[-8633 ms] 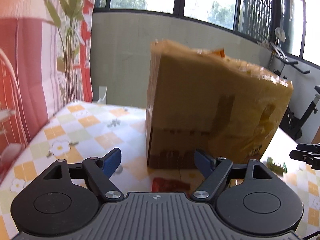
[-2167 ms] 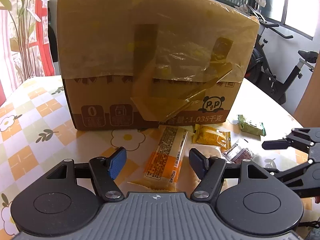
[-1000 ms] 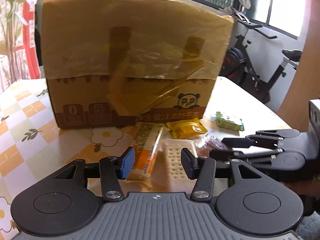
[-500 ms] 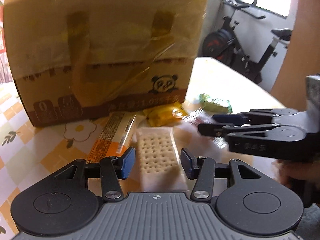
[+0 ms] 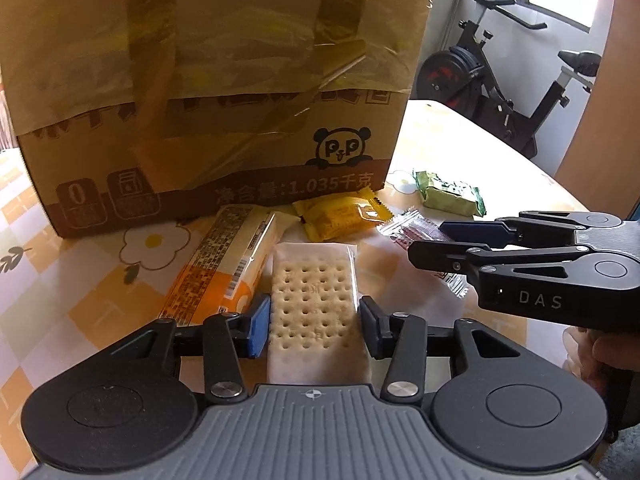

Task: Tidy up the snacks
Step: 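Grasp the white cracker packet with the left tool while the right tool grasps the brown jerky packet, then lift both packets over the box and open both tools to drop them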

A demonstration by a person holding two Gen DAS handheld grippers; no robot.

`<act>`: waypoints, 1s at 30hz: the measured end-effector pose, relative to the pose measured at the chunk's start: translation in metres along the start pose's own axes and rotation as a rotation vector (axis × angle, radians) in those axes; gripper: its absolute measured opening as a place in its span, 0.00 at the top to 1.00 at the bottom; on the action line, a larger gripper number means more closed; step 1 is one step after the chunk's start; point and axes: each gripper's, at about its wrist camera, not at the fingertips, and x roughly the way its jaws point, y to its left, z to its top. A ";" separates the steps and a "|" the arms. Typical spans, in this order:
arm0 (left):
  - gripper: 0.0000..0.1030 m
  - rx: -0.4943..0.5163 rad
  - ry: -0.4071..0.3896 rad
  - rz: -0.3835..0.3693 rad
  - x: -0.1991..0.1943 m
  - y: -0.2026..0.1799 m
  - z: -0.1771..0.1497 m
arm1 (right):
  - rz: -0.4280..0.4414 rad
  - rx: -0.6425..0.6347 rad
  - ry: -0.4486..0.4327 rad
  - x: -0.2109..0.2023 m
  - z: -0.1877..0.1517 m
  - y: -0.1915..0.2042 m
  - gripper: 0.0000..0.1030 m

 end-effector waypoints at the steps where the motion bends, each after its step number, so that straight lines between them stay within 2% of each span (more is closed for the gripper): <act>1: 0.53 -0.002 -0.005 0.002 -0.002 0.000 -0.001 | 0.005 -0.002 -0.003 0.000 0.000 0.000 0.61; 14: 0.53 0.022 -0.111 -0.044 -0.036 -0.005 -0.002 | -0.009 0.014 -0.045 -0.011 -0.002 -0.001 0.61; 19: 0.53 0.033 -0.200 -0.042 -0.059 -0.001 0.011 | -0.009 0.028 -0.076 -0.027 0.007 0.000 0.61; 22: 0.53 0.044 -0.267 -0.053 -0.080 0.004 0.030 | 0.008 0.008 -0.154 -0.050 0.030 0.006 0.61; 27: 0.53 0.062 -0.423 -0.072 -0.123 0.016 0.075 | 0.044 -0.058 -0.332 -0.089 0.092 0.017 0.61; 30: 0.53 0.071 -0.487 -0.063 -0.141 0.023 0.107 | 0.056 -0.080 -0.384 -0.095 0.132 0.020 0.61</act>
